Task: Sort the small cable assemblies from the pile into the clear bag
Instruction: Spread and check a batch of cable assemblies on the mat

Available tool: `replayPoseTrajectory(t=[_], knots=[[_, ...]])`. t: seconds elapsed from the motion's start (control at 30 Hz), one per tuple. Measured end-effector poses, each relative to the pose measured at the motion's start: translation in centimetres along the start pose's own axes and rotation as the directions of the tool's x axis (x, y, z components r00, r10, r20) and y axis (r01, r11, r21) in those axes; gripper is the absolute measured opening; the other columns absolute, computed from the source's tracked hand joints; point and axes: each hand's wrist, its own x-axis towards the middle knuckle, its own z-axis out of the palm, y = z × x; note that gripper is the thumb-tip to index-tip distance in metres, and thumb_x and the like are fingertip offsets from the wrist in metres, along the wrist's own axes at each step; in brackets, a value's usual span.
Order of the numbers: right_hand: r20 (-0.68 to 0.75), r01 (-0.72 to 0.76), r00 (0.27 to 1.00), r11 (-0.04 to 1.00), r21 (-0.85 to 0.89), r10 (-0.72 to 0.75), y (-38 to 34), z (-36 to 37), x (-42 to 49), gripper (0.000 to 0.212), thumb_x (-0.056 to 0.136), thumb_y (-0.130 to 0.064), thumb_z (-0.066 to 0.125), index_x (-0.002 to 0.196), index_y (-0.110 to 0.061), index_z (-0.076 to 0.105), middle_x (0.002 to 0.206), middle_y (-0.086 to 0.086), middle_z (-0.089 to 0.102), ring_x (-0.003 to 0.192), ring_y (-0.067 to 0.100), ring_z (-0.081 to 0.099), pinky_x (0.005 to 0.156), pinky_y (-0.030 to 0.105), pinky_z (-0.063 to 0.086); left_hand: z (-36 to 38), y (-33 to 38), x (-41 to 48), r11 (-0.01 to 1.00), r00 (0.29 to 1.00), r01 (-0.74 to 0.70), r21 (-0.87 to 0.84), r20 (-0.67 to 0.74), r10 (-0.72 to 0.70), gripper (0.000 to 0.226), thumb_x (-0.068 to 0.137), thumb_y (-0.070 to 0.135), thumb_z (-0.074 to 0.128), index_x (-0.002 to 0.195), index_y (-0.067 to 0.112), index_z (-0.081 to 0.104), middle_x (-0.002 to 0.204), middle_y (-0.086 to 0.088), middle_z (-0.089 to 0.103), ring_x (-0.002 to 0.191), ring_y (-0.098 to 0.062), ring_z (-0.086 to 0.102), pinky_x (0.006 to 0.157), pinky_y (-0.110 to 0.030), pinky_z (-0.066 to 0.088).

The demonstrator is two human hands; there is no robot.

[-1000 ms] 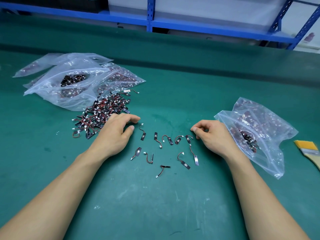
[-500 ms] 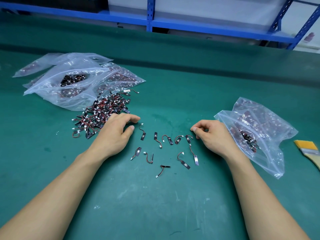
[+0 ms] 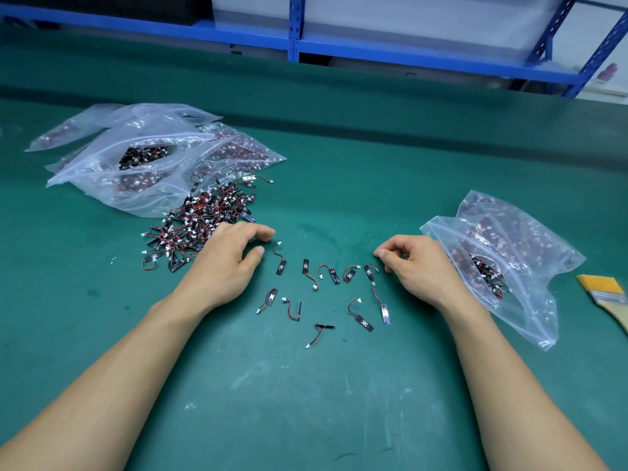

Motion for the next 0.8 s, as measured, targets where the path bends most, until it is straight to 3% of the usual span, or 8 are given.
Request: replayPoseTrajectory(t=[0.8], knots=[[-0.004, 0.004, 1.000, 1.000, -0.002, -0.004, 0.25, 0.13, 0.16, 0.019, 0.093, -0.029, 0.062, 0.076, -0.031, 0.069, 0.064, -0.017, 0.067, 0.056, 0.000, 0.052, 0.057, 0.026, 0.041, 0.15, -0.19, 0.06, 1.000, 1.000, -0.010, -0.001, 0.002, 0.010, 0.030, 0.096, 0.010, 0.057, 0.122, 0.022, 0.064, 0.111, 0.016, 0.060, 0.110, -0.015, 0.046, 0.098, -0.027, 0.035]])
